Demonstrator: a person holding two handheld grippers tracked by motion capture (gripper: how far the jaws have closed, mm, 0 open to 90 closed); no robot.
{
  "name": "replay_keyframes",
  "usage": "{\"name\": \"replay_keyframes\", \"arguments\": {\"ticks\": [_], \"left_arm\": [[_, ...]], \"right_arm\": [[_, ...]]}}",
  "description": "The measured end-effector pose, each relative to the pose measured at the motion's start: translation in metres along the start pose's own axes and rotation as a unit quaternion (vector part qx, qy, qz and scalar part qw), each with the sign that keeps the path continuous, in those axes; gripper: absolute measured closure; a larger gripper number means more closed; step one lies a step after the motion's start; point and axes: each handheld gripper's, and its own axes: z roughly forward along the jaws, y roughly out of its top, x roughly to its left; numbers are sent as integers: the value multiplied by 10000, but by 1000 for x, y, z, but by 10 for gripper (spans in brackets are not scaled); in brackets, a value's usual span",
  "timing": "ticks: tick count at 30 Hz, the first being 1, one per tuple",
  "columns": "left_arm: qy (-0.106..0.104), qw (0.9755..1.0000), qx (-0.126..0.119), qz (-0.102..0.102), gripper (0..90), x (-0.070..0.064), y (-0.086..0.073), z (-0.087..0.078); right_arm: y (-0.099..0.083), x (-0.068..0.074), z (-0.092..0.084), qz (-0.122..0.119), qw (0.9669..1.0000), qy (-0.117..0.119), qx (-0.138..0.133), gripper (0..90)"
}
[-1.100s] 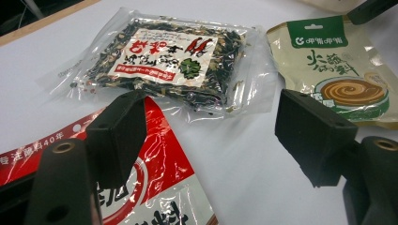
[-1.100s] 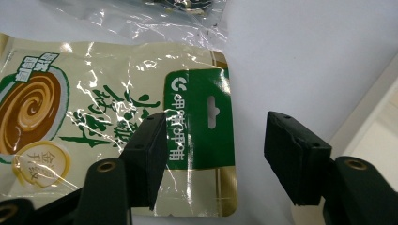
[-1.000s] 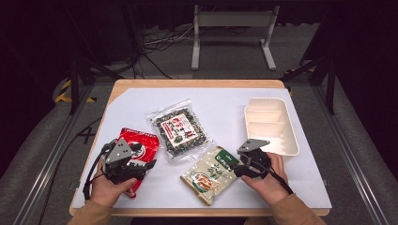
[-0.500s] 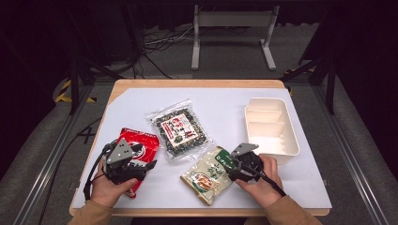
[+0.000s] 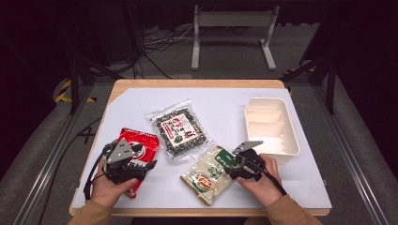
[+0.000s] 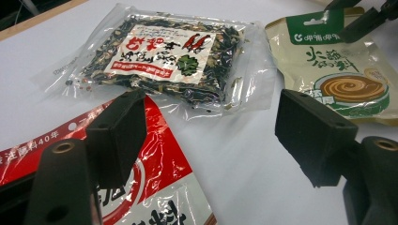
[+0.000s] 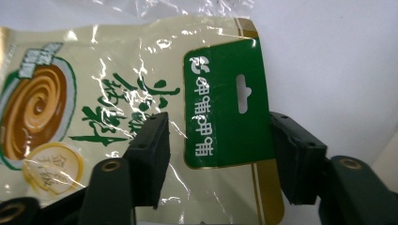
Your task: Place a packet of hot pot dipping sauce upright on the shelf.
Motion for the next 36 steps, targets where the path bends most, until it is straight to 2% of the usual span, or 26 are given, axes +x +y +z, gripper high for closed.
{"name": "replay_keyframes", "arguments": {"ticks": [5, 12, 14, 20, 21, 23, 25, 28, 33, 36], "left_arm": [[-8, 10000, 11, 16, 260, -1, 0, 1], [-3, 10000, 19, 25, 261, -1, 0, 2], [-16, 10000, 31, 28, 261, -1, 0, 2], [-9, 10000, 29, 31, 261, -1, 0, 2], [-9, 10000, 26, 25, 261, -1, 0, 2], [-7, 10000, 31, 30, 261, -1, 0, 2], [-2, 10000, 35, 34, 261, -1, 0, 2], [7, 10000, 34, 27, 261, -1, 0, 2], [5, 10000, 38, 28, 261, -2, 0, 2], [8, 10000, 32, 37, 261, -1, 0, 2]], "right_arm": [[0, -4, -9, 180, 9992, 249, -244, 509], [0, -3, -16, 147, 9969, 620, -452, 557], [0, -4, -15, 183, 9957, 821, -393, 572], [-2, -6, -6, 71, 9956, 930, -78, 583], [-2, -6, -6, 71, 9956, 930, -78, 583], [-3, -6, -1, -77, 9960, 884, 89, 632], [-4, -5, 2, -323, 9962, 783, 175, 693], [-5, -4, 5, -525, 9961, 659, 263, 754], [-5, -6, 5, -577, 9964, 565, 244, 861], [-4, -9, 3, -543, 9965, 615, 165, 874]]}}
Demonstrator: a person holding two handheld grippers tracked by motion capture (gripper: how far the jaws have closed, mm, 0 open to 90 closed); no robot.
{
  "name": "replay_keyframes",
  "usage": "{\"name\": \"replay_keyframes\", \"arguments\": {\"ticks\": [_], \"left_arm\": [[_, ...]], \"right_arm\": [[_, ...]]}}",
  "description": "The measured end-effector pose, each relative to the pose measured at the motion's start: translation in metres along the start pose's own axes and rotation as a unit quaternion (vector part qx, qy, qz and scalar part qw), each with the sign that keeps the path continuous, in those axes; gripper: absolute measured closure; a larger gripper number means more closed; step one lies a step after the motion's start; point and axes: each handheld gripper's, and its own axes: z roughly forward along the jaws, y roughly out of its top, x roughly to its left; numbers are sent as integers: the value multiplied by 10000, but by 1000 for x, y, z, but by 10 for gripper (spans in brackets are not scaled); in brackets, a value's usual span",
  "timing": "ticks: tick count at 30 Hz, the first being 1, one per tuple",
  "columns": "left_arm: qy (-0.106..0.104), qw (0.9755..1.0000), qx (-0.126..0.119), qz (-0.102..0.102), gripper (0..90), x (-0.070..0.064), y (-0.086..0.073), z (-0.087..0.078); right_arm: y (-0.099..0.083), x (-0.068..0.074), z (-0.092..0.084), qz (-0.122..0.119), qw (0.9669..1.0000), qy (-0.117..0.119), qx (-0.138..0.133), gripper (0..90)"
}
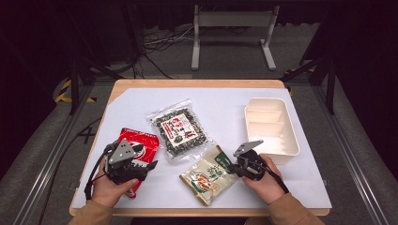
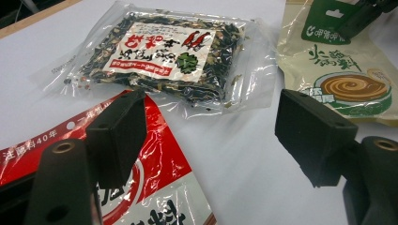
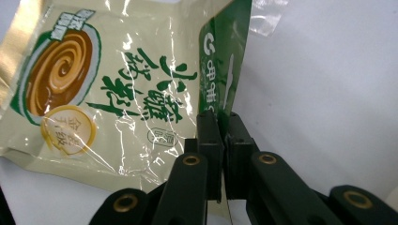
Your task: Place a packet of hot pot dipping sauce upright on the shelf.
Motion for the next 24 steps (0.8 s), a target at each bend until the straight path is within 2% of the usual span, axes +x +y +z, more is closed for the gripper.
{"name": "replay_keyframes", "arguments": {"ticks": [6, 14, 21, 24], "left_arm": [[9, 10000, -8, -15, 261, 0, 0, 0], [28, 10000, 7, -46, 261, 1, -1, 0], [46, 9999, -25, -102, 261, 4, -2, -1], [47, 9999, -27, -126, 261, 4, -2, -2]], "right_arm": [[1, -4, -5, 53, 9997, 211, -111, 892], [5, -4, -13, -37, 9991, 378, -191, 895], [13, -6, -30, 22, 9972, 702, -266, 896], [17, -4, -37, -12, 9968, 740, -298, 896]]}}
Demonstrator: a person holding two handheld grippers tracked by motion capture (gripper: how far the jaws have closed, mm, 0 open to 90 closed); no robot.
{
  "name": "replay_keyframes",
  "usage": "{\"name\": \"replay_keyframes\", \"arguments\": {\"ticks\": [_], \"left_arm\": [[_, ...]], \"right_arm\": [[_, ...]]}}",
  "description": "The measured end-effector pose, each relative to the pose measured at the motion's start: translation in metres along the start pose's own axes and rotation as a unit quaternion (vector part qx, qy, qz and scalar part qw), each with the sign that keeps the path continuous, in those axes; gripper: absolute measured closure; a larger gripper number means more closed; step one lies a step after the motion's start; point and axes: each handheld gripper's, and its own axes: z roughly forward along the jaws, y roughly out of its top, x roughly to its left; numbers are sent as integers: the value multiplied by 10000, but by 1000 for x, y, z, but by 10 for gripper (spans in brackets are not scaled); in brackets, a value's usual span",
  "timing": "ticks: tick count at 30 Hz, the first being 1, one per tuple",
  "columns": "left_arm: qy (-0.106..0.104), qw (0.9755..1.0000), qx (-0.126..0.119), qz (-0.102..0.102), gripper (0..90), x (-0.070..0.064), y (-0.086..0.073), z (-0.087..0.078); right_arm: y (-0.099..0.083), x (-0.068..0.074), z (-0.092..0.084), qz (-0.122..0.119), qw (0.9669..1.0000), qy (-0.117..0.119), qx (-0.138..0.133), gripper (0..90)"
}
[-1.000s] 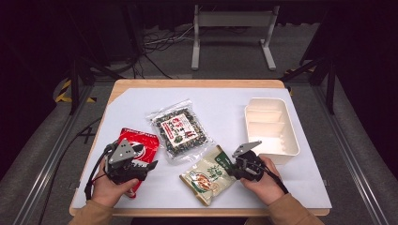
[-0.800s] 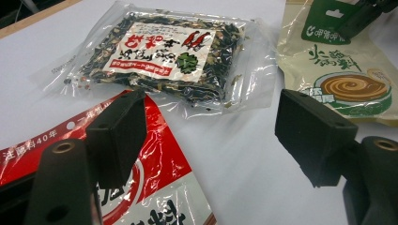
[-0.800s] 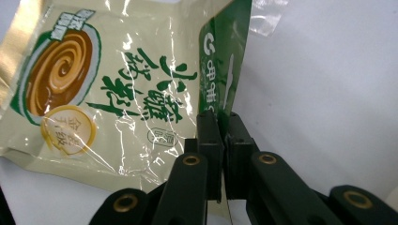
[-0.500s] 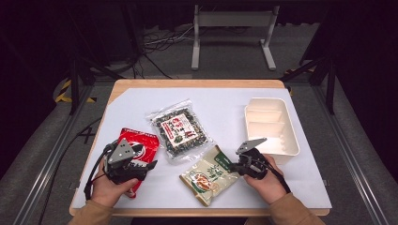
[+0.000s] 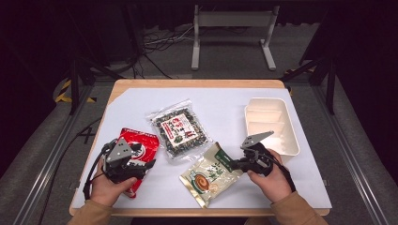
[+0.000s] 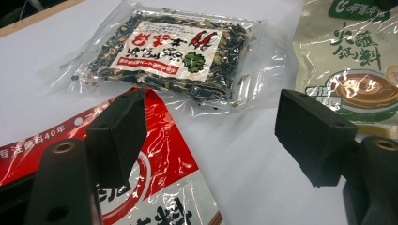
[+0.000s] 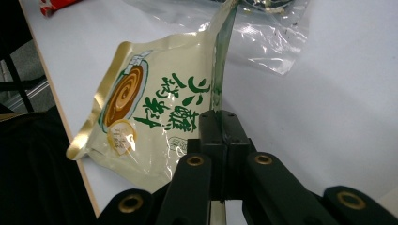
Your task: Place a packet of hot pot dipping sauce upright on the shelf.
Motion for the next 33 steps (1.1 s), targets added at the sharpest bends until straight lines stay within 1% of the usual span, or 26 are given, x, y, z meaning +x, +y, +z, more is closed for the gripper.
{"name": "replay_keyframes", "arguments": {"ticks": [3, 4, 11, 16, 21, 25, 28, 29, 33], "left_arm": [[12, 10000, -3, 9, 262, 0, 0, 0], [6, 10000, -17, -6, 261, 1, 0, -1], [31, 10000, -25, -28, 262, 2, 0, -1], [36, 10000, -44, -48, 262, 3, -1, -2], [36, 10000, -54, -64, 262, 3, -1, -3], [46, 10000, -59, -41, 262, 4, -1, -3], [57, 9999, -60, -58, 262, 4, -1, -3], [61, 9999, -63, -64, 262, 4, -1, -3], [41, 9999, -60, -85, 262, 4, -1, -3]], "right_arm": [[2, 2, -4, -21, 10000, 40, -23, 896], [6, 5, -10, -38, 9999, 88, -70, 897], [17, 13, -27, -200, 9996, 74, -162, 897], [23, 18, -38, -257, 9993, 94, -250, 897], [29, 23, -50, -371, 9988, 59, -308, 898], [33, 25, -57, -468, 9984, 27, -330, 898], [36, 26, -60, -504, 9982, 2, -338, 898], [38, 26, -63, -549, 9979, -31, -336, 898], [40, 27, -68, -584, 9977, -73, -345, 898]]}}
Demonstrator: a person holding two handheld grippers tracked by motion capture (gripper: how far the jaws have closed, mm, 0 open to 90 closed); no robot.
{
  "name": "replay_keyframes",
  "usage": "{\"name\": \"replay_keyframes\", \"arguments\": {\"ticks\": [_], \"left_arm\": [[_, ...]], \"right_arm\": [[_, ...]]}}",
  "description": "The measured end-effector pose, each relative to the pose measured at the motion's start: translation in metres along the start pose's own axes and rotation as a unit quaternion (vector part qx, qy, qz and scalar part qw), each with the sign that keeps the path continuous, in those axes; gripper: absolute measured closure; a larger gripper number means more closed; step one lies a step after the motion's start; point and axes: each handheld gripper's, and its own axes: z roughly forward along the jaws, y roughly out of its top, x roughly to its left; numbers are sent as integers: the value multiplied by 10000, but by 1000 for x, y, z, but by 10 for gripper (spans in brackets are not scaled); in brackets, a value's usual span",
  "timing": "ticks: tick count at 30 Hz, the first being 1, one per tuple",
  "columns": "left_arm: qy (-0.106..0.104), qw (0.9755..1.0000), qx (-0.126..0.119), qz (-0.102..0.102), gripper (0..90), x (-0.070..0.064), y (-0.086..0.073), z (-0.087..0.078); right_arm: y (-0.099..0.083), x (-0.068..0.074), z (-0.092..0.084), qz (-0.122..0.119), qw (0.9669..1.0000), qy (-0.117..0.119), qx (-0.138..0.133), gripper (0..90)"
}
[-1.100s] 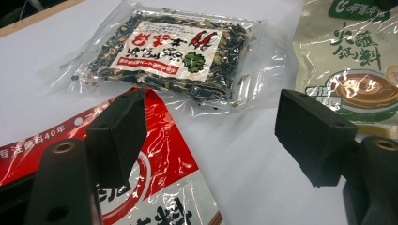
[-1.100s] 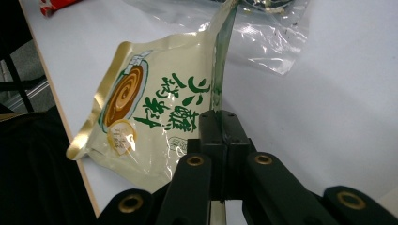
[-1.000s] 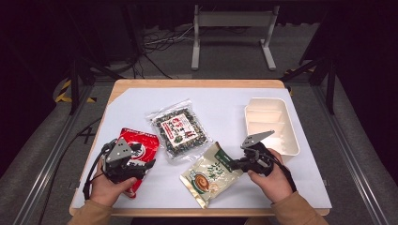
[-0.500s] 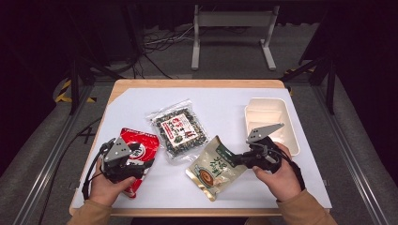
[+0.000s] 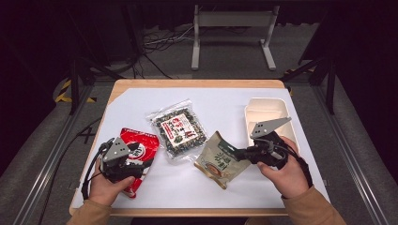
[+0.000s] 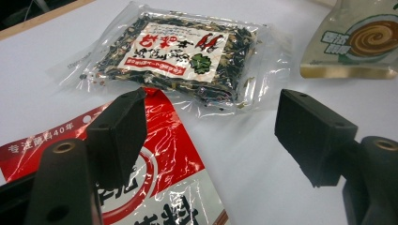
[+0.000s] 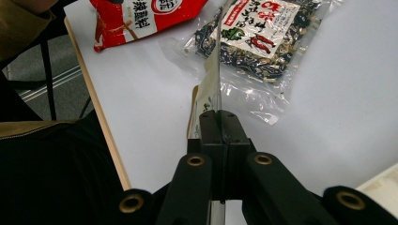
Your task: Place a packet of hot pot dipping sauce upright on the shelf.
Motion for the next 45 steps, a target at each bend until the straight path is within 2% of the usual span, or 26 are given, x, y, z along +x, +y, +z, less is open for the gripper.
{"name": "replay_keyframes", "arguments": {"ticks": [5, 14, 29, 35, 45], "left_arm": [[-7, 10000, 3, -7, 262, 0, 0, 0], [17, 10000, 1, -22, 262, 3, -1, 0], [45, 9999, -11, -112, 262, 6, -2, -1], [57, 9999, -22, -155, 263, 9, -4, -3], [197, 9995, -25, -246, 263, 13, -9, -9]], "right_arm": [[2, -1, -4, -18, 10000, -11, -38, 898], [12, -9, -19, -90, 9997, -234, -13, 898], [28, -15, -40, -210, 9994, -279, -35, 898], [41, -20, -49, -255, 9990, -364, -45, 898], [55, -31, -64, -411, 9978, -500, -118, 898]]}}
